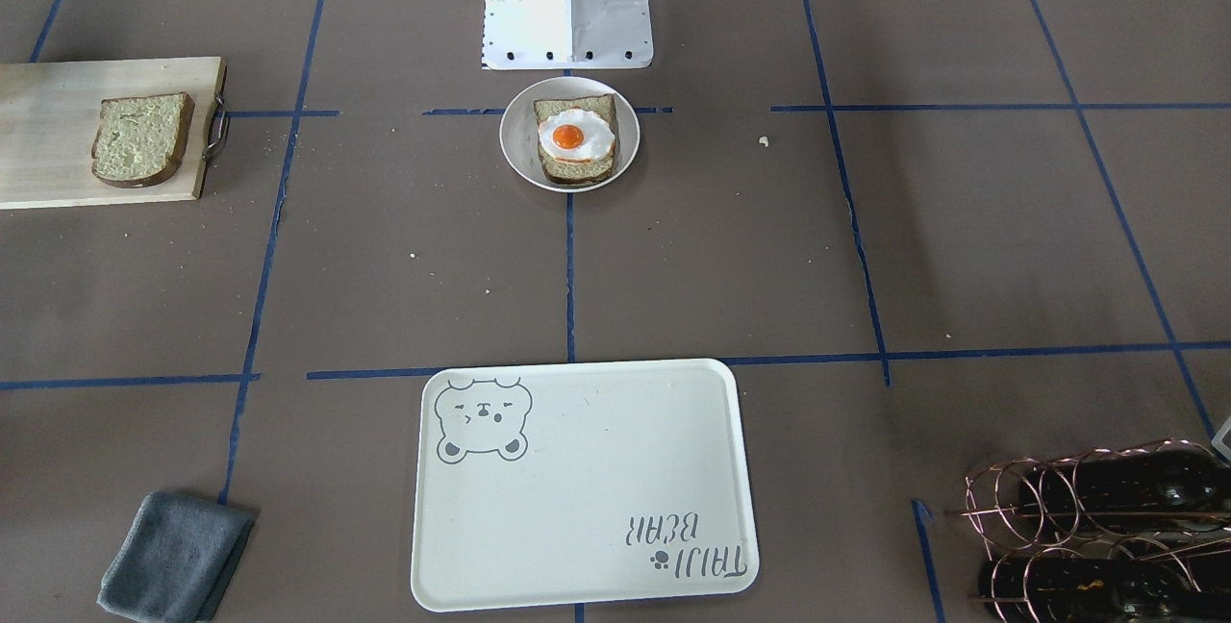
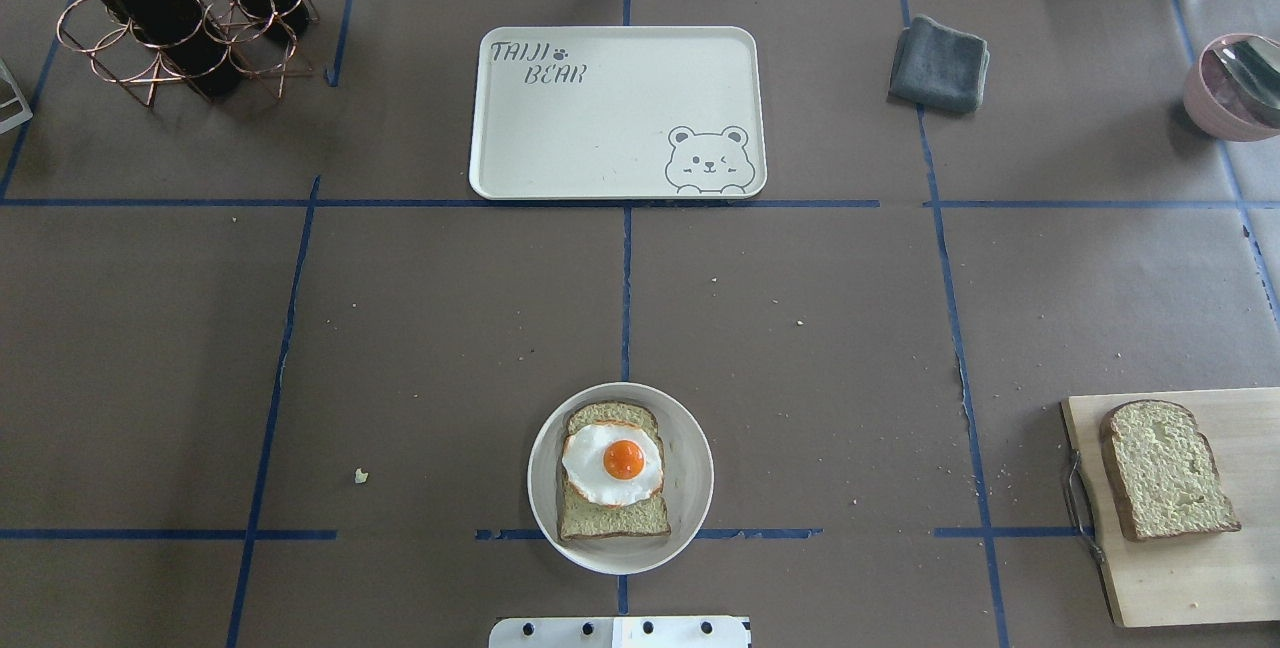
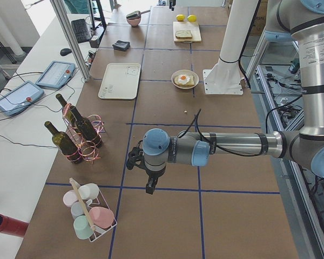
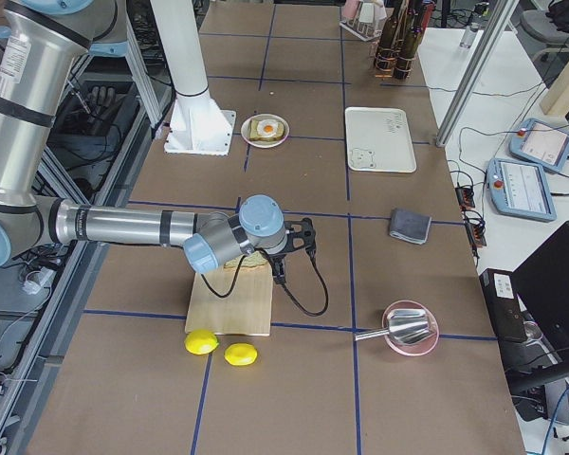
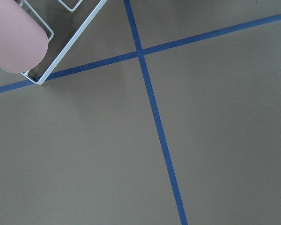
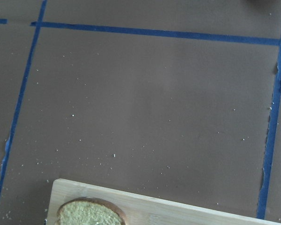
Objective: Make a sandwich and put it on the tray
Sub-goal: 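Move the right gripper toward the bread slice on the wooden board, then grasp the bread slice on the wooden board with the right gripper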
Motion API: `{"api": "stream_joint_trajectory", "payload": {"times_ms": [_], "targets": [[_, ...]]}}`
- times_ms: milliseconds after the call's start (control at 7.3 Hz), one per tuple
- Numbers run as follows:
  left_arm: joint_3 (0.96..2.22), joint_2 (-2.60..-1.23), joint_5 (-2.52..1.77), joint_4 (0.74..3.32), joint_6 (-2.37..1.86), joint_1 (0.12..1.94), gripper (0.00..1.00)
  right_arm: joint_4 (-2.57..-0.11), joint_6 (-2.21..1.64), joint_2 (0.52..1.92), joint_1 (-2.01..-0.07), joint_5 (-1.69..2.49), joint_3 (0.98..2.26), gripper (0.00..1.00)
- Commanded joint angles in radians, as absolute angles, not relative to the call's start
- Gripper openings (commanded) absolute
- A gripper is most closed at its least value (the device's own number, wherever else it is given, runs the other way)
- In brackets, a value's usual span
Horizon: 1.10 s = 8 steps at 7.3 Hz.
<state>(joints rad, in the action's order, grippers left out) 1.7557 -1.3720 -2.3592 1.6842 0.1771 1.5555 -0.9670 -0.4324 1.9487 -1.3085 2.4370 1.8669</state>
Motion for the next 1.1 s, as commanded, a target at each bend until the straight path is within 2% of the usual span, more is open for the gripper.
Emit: {"api": "stream_joint_trajectory", "payload": {"times_ms": [0,274,548,959], "targets": [[1.758,-1.370,-2.359,1.684,0.176,1.555,1.00,-0.704,-0.767,2.017,-1.119,2.295,1.849,0.92],[1.764,-1.371,-2.359,1.684,0.178,1.555,1.00,-0.530,-0.926,2.022,-0.941,2.148,1.769,0.81],[1.763,-1.374,-2.359,1.693,0.178,1.555,1.00,-0.379,-0.992,2.022,-0.865,2.091,1.683,0.74],[1.763,-1.374,-2.359,1.707,0.178,1.555,1.00,-0.307,-1.032,2.010,-0.804,2.083,1.664,0.66]]}}
